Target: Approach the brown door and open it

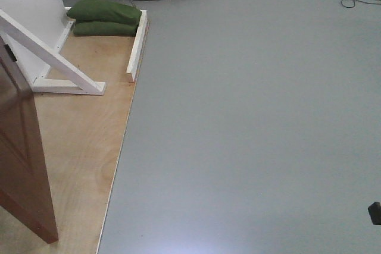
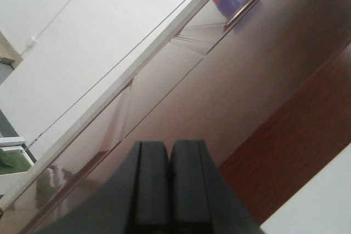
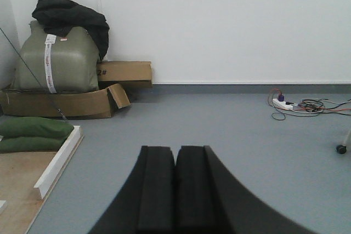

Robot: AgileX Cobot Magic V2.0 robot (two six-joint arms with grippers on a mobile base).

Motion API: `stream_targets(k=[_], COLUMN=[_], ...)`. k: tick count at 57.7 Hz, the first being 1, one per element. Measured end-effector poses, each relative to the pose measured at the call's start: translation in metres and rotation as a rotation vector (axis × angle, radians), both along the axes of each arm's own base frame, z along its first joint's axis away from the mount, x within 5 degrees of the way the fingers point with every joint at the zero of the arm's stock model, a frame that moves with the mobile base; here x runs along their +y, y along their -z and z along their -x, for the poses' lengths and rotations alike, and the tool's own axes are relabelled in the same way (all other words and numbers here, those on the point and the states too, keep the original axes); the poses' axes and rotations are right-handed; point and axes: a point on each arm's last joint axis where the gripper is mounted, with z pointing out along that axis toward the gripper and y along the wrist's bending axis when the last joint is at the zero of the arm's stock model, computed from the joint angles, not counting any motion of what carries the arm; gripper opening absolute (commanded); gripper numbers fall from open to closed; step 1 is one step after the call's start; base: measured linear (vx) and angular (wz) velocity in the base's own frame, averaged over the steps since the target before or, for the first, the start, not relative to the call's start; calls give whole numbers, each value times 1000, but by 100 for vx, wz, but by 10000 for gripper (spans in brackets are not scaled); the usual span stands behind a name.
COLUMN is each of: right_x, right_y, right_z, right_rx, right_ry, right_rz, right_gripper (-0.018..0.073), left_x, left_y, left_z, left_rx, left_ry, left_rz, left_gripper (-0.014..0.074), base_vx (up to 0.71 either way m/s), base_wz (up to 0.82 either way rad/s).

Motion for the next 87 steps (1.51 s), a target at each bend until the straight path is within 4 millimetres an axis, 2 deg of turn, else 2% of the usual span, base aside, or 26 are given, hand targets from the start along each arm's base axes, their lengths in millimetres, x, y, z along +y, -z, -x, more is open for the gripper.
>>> stream_targets(k=[40,56,69,87], right_x=[0,0,0,0], right_y=[0,0,0,0], right_z=[0,0,0,0], right_rx=[0,0,0,0], right_ry=[0,0,0,0], right_rz=[0,0,0,0], right_gripper=[0,0,0,0], left_x=[-45,-72,-103,-98], left_y=[0,0,2,10], left_z=[-32,-45,-55,-69], left_rx=[-8,4,23,33], left_ry=[208,337,492,463], left_rz=[8,5,-1,28], left_gripper=[-4,-4,-4,-4], base_vx=[0,0,0,0], base_wz=[0,0,0,0])
